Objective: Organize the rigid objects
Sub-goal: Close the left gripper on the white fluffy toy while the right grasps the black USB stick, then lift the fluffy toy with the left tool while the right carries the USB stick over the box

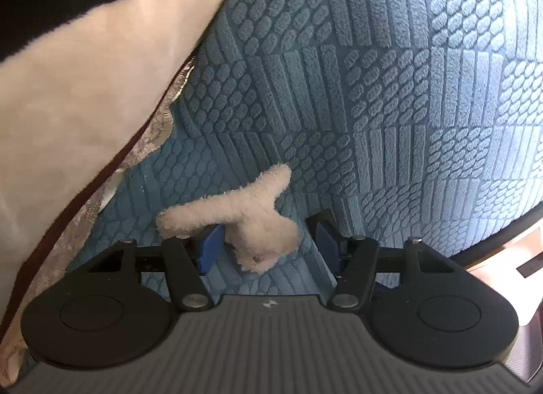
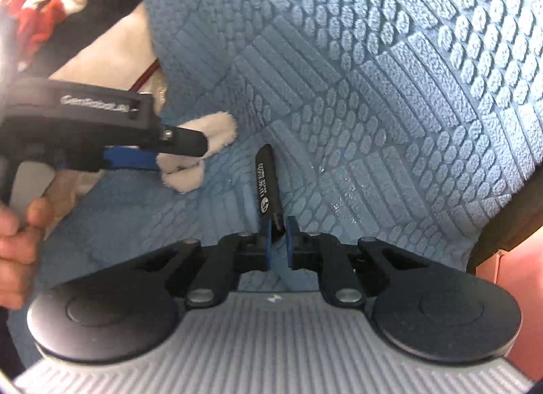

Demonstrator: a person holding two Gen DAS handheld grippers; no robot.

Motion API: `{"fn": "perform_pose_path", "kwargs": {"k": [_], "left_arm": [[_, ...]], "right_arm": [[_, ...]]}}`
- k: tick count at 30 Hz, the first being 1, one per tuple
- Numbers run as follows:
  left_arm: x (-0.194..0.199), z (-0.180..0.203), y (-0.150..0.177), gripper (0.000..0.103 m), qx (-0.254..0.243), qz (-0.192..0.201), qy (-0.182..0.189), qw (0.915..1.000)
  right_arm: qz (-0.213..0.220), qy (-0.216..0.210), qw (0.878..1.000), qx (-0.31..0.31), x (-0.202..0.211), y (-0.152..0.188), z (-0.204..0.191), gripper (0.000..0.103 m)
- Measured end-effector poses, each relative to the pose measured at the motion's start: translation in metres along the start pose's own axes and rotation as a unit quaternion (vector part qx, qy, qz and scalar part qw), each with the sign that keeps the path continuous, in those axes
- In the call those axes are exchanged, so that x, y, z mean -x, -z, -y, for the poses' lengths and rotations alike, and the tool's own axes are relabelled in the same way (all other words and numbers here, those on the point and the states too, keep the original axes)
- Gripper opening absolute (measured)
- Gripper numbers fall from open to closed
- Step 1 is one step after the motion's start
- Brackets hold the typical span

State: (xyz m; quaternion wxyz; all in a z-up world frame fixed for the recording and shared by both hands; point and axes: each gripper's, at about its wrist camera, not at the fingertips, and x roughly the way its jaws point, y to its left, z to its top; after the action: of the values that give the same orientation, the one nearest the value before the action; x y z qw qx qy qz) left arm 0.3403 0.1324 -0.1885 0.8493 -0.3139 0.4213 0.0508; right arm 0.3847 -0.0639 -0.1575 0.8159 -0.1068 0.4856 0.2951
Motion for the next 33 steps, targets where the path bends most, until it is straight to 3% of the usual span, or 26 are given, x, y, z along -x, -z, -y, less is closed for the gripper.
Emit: {"fn": "perform_pose_path", "kwargs": {"k": [6,11,24,26,27,33], "left_arm": [[-0.004,0.008,0.004,0.063,-0.014,0.003,-0.008,0.9999],[-0.006,0.009,0.005,0.063,-0.014,0.009,-0.010,0.9998],[-0.014,0.005,0.008,0.064,0.003,0.037,-0.015,0.9992],[-0.017,0.008,0.009,0.060,-0.004,0.034,-0.020,0.9992],[-0.018,0.009,0.008,0.049,-0.009,0.029,-0.025,0.9992],[-0.017,0.007,0.005,0.045,0.000,0.017,-0.015,0.9997]], "right_arm": [[0.008,-0.013,1.000,-0.011,0.002,0.008,0.009,0.013],[0.003,-0.056,0.998,-0.031,-0.010,0.009,0.012,0.015],[0.001,-0.022,1.000,-0.020,-0.015,0.007,-0.007,0.013],[0.003,-0.019,1.000,-0.013,-0.013,0.006,-0.008,0.013],[0.003,-0.018,1.000,-0.013,-0.012,0.007,-0.008,0.013],[0.000,-0.001,1.000,-0.009,0.001,0.013,-0.003,0.013]]}}
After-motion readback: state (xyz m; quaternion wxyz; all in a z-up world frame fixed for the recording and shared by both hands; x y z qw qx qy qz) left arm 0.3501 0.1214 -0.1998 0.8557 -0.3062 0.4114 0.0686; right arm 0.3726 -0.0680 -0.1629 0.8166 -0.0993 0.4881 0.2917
